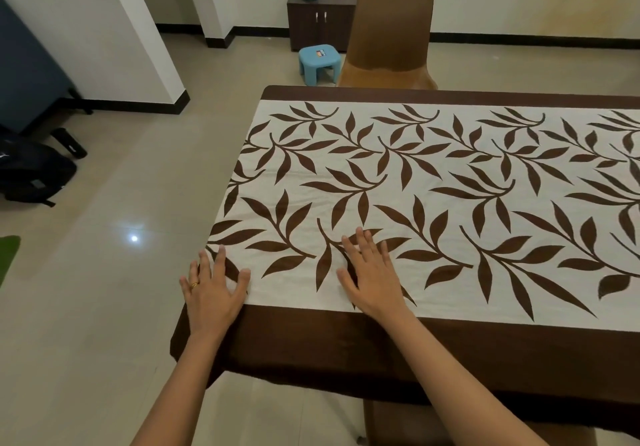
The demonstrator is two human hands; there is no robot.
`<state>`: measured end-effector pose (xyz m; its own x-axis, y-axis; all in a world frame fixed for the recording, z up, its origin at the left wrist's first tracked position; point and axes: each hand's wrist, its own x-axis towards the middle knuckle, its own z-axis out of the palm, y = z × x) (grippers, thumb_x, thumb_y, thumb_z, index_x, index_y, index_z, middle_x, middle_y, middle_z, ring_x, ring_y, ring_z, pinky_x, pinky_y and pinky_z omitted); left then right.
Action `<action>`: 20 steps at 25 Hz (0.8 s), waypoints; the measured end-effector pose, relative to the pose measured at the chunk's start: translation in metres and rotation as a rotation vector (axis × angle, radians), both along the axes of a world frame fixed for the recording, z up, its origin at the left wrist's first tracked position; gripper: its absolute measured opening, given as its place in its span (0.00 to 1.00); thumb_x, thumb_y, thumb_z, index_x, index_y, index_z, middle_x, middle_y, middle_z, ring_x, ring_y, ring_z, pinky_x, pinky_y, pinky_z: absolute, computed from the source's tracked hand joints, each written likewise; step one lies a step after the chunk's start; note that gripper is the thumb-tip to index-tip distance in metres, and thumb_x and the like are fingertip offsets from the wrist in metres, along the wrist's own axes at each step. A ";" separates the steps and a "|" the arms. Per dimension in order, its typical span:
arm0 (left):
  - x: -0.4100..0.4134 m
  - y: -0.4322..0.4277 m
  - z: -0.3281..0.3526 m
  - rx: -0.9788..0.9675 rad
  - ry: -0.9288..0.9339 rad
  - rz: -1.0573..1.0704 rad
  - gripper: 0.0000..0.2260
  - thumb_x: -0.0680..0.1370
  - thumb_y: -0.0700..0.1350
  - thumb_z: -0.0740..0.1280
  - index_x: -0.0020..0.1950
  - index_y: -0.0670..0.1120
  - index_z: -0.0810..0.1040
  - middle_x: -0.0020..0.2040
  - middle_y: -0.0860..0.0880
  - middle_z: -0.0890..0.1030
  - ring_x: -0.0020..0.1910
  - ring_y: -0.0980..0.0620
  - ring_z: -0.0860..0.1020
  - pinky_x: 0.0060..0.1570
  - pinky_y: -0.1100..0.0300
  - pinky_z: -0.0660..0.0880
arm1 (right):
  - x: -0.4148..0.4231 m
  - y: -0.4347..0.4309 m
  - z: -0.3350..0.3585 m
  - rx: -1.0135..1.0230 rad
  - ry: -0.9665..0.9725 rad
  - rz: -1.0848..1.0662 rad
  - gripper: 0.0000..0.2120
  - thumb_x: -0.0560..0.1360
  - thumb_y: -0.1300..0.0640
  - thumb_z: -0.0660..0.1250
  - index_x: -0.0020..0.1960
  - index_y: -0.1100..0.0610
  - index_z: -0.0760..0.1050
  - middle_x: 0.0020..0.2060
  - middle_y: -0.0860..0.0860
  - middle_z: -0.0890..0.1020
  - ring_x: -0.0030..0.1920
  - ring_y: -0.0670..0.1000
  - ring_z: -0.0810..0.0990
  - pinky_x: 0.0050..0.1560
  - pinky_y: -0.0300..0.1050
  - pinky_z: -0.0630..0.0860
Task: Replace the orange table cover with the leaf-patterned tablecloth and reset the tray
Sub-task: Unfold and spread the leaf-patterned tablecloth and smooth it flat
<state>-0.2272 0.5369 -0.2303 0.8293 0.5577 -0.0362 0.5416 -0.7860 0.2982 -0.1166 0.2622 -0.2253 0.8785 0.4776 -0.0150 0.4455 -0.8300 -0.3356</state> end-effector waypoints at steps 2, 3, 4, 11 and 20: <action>-0.017 0.001 -0.002 0.016 0.020 -0.017 0.39 0.72 0.71 0.42 0.79 0.52 0.52 0.79 0.42 0.52 0.77 0.41 0.50 0.74 0.44 0.44 | -0.012 -0.019 0.000 -0.065 0.011 0.028 0.33 0.76 0.34 0.40 0.78 0.45 0.43 0.77 0.49 0.40 0.76 0.49 0.34 0.75 0.52 0.33; -0.019 0.003 -0.003 0.022 0.025 -0.031 0.39 0.72 0.71 0.42 0.79 0.52 0.51 0.79 0.43 0.52 0.77 0.42 0.50 0.74 0.44 0.45 | -0.019 -0.024 -0.003 -0.097 0.016 0.038 0.34 0.76 0.33 0.41 0.78 0.44 0.42 0.77 0.49 0.40 0.76 0.49 0.34 0.74 0.52 0.33; -0.018 0.005 -0.004 0.020 0.029 -0.039 0.39 0.72 0.71 0.42 0.79 0.52 0.51 0.79 0.42 0.51 0.77 0.42 0.50 0.74 0.45 0.44 | -0.024 -0.026 -0.007 -0.112 0.013 0.039 0.34 0.76 0.34 0.41 0.78 0.44 0.41 0.78 0.49 0.40 0.76 0.49 0.34 0.74 0.52 0.32; -0.013 0.016 -0.002 0.023 0.032 -0.035 0.39 0.72 0.71 0.42 0.79 0.53 0.51 0.79 0.42 0.52 0.77 0.42 0.51 0.74 0.44 0.45 | -0.033 -0.010 -0.010 -0.120 -0.014 0.000 0.33 0.77 0.34 0.42 0.79 0.46 0.42 0.78 0.50 0.42 0.77 0.50 0.36 0.75 0.55 0.35; -0.042 -0.027 -0.001 0.086 0.069 -0.131 0.37 0.73 0.72 0.41 0.79 0.57 0.47 0.79 0.45 0.50 0.78 0.44 0.49 0.73 0.42 0.42 | -0.043 -0.065 -0.008 -0.105 -0.007 0.066 0.33 0.77 0.33 0.41 0.78 0.43 0.40 0.78 0.49 0.39 0.76 0.50 0.33 0.75 0.52 0.32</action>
<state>-0.2690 0.5099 -0.2308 0.8924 0.4482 -0.0526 0.4495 -0.8723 0.1927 -0.1594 0.1970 -0.2332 0.8452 0.5308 -0.0621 0.5026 -0.8290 -0.2452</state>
